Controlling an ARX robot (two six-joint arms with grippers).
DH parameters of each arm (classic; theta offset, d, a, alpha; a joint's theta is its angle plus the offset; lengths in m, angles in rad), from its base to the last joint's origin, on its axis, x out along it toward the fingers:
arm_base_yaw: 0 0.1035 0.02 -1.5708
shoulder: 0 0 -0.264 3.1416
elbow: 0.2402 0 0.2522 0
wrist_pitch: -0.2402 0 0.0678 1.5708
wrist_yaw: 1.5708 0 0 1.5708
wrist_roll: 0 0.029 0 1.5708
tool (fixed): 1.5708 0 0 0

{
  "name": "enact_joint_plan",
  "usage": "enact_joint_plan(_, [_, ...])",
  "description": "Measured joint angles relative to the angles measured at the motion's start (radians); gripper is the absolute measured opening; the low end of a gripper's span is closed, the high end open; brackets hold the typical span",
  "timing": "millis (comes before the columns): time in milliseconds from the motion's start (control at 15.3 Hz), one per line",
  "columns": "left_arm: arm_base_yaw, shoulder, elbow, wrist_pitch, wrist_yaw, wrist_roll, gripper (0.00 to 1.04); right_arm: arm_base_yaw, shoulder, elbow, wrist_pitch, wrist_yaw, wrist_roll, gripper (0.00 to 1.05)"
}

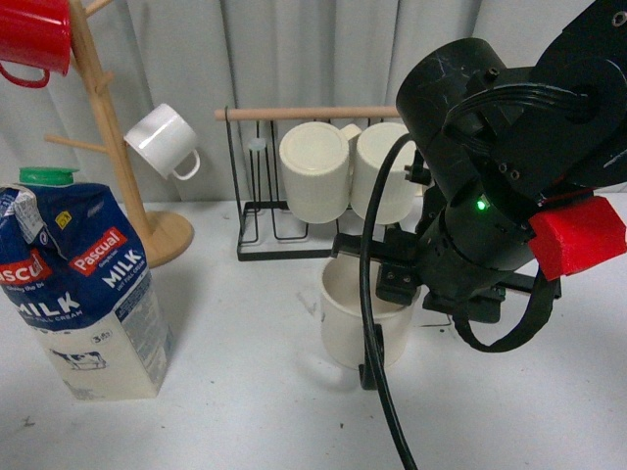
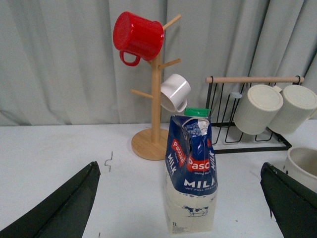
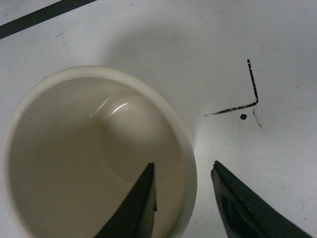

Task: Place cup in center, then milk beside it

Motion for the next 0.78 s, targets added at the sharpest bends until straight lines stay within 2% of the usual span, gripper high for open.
enact_joint_plan(262, [0.000, 0.000, 0.000, 0.000, 0.000, 0.000, 0.98, -0.011, -0.064, -0.005, -0.014, -0.028, -0.001, 0.75])
enact_joint_plan(392, [0.000, 0.000, 0.000, 0.000, 0.000, 0.000, 0.98, -0.018, -0.165, -0.065, 0.079, -0.081, -0.015, 0.99])
enact_joint_plan(458, [0.000, 0.000, 0.000, 0.000, 0.000, 0.000, 0.98, -0.024, -0.230, -0.121, 0.154, -0.109, -0.018, 0.98])
enact_joint_plan(523, [0.000, 0.000, 0.000, 0.000, 0.000, 0.000, 0.98, -0.030, -0.317, -0.207, 0.292, -0.099, -0.050, 0.96])
enact_joint_plan(588, [0.000, 0.000, 0.000, 0.000, 0.001, 0.000, 0.98, -0.040, -0.406, -0.357, 0.608, 0.048, -0.164, 0.86])
enact_joint_plan(654, [0.000, 0.000, 0.000, 0.000, -0.002, 0.000, 0.98, -0.066, -0.539, -0.531, 0.817, 0.156, -0.296, 0.75])
enact_joint_plan(719, [0.000, 0.000, 0.000, 0.000, -0.001, 0.000, 0.98, -0.126, -0.737, -0.712, 0.914, 0.177, -0.419, 0.62])
enact_joint_plan(785, [0.000, 0.000, 0.000, 0.000, -0.001, 0.000, 0.98, -0.185, -0.939, -0.844, 0.898, 0.156, -0.488, 0.50])
